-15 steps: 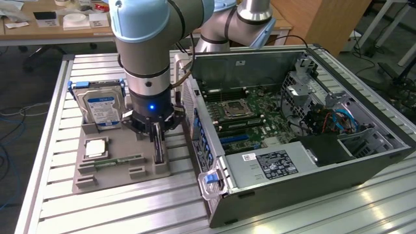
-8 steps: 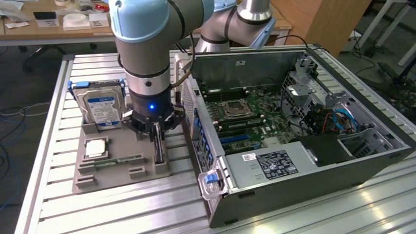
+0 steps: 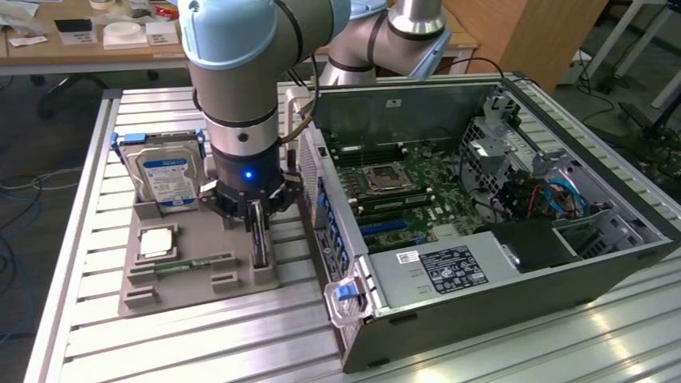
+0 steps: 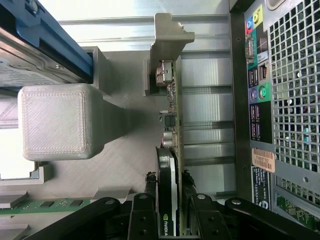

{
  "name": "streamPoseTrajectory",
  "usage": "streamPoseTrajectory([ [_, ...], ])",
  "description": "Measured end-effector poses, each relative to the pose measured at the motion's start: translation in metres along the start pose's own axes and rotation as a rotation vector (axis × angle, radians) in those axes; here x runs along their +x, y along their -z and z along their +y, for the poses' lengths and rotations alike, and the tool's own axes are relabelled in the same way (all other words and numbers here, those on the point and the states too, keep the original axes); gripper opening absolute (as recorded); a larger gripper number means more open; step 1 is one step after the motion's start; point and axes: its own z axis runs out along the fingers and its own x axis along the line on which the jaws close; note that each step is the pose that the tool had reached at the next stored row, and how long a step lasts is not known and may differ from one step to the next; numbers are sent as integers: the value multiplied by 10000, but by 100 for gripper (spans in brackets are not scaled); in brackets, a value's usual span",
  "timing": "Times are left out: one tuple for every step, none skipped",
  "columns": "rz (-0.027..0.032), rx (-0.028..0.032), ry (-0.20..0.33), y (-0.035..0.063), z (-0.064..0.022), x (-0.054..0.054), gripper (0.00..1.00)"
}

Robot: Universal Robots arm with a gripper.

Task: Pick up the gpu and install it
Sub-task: 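Pick up the gpu and move the gpu toward the slot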

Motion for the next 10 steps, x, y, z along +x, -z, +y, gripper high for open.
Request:
streamPoseTrajectory([
  [0,0,0,0,0,0,33],
  [3,0,0,0,0,0,32],
  [1,1,0,0,0,0,32],
  [0,0,0,0,0,0,27],
  [0,0,-1,0,0,0,27],
  [0,0,0,0,0,0,27],
  [0,0,-1,0,0,0,27],
  [0,0,0,0,0,0,27],
  [0,0,0,0,0,0,27],
  [0,0,0,0,0,0,27],
])
